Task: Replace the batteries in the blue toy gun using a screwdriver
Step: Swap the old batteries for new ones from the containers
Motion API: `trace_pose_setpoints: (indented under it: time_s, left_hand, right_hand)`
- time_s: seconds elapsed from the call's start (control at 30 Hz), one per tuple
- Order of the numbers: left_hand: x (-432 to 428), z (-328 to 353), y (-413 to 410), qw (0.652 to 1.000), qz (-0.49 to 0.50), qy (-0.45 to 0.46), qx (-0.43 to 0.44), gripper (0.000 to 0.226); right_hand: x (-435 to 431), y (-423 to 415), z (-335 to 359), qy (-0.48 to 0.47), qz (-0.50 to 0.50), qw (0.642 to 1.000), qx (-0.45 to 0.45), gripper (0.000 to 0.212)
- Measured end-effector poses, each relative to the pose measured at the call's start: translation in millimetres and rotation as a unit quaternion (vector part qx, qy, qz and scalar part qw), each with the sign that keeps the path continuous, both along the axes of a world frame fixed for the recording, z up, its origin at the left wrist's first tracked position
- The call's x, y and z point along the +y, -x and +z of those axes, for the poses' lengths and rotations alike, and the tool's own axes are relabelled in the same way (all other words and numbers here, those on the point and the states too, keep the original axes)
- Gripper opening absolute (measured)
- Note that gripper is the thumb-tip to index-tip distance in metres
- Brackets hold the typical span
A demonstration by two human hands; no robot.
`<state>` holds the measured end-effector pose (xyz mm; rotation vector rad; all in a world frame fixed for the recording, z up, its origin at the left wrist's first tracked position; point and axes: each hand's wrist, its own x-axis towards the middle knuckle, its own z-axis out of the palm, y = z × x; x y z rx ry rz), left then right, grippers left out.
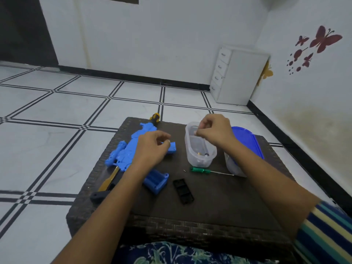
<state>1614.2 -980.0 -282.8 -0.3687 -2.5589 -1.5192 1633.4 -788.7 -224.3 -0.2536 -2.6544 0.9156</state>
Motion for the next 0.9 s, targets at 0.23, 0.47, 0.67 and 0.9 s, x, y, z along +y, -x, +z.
trace_pose_setpoints:
  time_s: [0.23, 0.47, 0.67, 0.9]
  left_hand:
    - [-58, -14, -28, 0.993, 0.095, 0.074, 0.004, 0.015]
    - [-74, -21, -40, 0.991, 0.125, 0.040, 0.004, 0.018]
    - [-70, -27, -24, 0.990, 0.069, 0.111, 0.049, 0.018]
    - [-62, -27, -11, 0.985, 0.043, 0.161, 0.033, 0.020]
  right_hand:
    - [-67, -56, -22, 0.343, 0.012, 0.937, -0.059, 0.006]
    - [-93, -53, -45, 0.323, 0.062, 0.940, -0.094, 0.007]
    - [-97, -44, -44, 0.264, 0.058, 0.962, -0.035, 0.017]
    - [-92, -54, -52, 0.164, 0.108, 0.980, -0.016, 0.017]
